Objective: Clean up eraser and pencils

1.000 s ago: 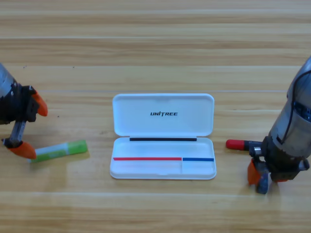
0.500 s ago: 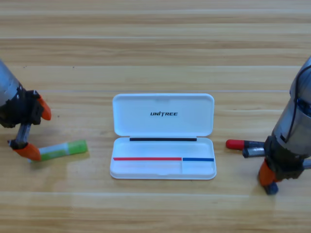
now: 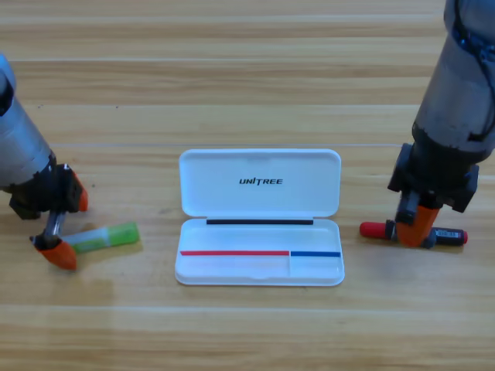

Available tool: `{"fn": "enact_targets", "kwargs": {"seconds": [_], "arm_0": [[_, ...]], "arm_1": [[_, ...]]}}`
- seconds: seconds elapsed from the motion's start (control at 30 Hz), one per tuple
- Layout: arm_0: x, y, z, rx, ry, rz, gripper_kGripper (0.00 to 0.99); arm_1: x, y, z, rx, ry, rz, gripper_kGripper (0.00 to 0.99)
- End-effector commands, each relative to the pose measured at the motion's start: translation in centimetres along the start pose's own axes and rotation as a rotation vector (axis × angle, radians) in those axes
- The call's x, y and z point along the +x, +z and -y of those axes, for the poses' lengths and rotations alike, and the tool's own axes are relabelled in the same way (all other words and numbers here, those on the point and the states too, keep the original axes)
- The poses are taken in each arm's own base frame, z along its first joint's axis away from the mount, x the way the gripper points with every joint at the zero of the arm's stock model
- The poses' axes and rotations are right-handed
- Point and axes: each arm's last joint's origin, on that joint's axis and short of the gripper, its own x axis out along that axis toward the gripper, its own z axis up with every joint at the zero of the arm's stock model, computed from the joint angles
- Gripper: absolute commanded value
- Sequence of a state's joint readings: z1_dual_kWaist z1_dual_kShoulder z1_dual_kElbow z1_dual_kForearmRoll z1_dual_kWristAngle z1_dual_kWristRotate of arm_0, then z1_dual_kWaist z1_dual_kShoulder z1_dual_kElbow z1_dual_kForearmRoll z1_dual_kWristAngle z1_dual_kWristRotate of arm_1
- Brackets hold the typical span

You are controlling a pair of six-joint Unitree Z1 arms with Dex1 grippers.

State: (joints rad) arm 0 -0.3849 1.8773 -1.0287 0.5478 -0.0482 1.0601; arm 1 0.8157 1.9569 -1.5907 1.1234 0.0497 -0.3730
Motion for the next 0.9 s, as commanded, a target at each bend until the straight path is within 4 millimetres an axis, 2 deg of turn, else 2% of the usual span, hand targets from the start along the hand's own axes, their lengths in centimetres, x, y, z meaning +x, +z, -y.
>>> {"fn": "enact_targets", "kwargs": {"seconds": [0.03, 0.1, 0.3, 0.6, 0.7, 0.83, 0.9], "arm_0": [[1.9, 0.9, -0.7, -0.032, -0.025, -0.019, 0.934], [2.0, 1.2, -0.8, -0.038, -0.025, -0.019, 0.934], [2.4, 1.6, -0.9, -0.049, -0.029, -0.021, 0.931], [2.8, 2.7, -0.4, -0.042, -0.038, -0.021, 0.879], [2.8, 3.0, -0.2, -0.035, -0.041, -0.021, 0.827], [3.1, 3.1, -0.2, -0.031, -0.050, -0.019, 0.681], [3.2, 3.2, -0.2, -0.025, -0.054, -0.016, 0.572]], "arm_1": [[3.2, 2.4, -1.6, -0.240, 0.092, -0.092, 0.000], [3.9, 3.4, -1.8, -0.312, 0.097, -0.097, 0.000], [6.4, 6.8, -1.0, -0.372, 0.086, -0.104, 0.000], [8.3, 9.2, -0.7, -0.408, 0.084, -0.098, 0.000], [8.6, 9.6, -0.7, -0.409, 0.085, -0.098, 0.000], [9.1, 10.0, -0.6, -0.408, 0.079, -0.101, 0.000], [9.5, 10.0, -0.6, -0.408, 0.078, -0.109, 0.000]]}}
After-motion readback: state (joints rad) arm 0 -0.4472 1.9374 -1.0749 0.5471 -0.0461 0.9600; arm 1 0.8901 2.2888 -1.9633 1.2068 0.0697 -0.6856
